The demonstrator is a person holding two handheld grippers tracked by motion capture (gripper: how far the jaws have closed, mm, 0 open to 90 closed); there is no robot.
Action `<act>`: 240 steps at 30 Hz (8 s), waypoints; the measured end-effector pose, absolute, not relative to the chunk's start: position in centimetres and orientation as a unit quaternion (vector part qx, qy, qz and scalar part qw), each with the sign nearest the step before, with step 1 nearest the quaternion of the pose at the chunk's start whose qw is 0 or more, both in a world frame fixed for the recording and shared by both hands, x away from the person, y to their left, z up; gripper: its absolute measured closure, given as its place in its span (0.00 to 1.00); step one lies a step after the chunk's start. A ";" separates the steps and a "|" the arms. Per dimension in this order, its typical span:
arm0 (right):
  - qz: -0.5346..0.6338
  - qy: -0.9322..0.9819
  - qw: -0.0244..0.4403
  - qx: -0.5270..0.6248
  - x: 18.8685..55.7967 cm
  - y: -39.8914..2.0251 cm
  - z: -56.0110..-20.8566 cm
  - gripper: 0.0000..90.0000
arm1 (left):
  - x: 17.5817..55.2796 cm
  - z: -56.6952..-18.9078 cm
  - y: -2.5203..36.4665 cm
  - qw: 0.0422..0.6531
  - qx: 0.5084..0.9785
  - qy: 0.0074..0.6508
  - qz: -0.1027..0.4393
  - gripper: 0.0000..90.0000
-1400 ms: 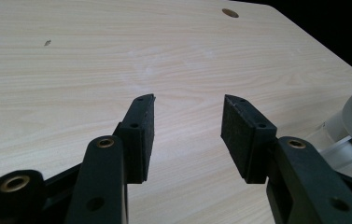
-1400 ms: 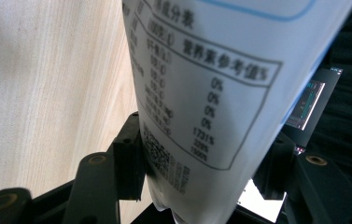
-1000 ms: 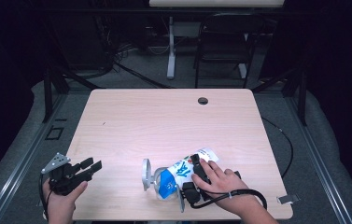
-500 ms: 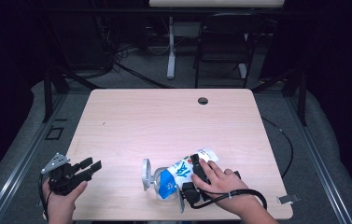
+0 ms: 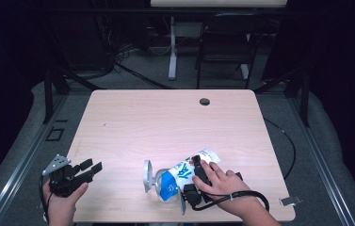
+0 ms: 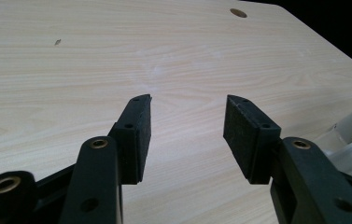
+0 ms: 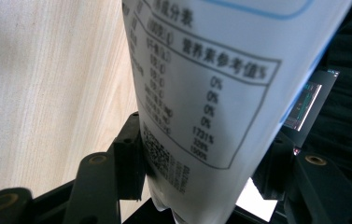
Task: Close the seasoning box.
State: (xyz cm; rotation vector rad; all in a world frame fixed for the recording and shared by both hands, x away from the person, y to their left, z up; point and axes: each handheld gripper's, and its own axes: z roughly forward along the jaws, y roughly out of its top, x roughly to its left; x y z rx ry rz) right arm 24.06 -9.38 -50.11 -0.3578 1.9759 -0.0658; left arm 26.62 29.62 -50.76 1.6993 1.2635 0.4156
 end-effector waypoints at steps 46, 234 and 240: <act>-0.053 0.823 0.542 -0.162 23.9 -9.3 -49.7 0.52 | 26.7 -50.8 29.7 0.470 0.695 0.517 0.171 0.55; -0.073 0.811 0.549 -0.188 24.1 -9.7 -49.6 0.55 | 26.8 -51.2 30.1 0.467 0.691 0.525 0.170 0.55; -0.070 0.811 0.549 -0.188 24.1 -9.7 -49.5 0.55 | 26.8 -51.2 30.1 0.467 0.691 0.525 0.170 0.55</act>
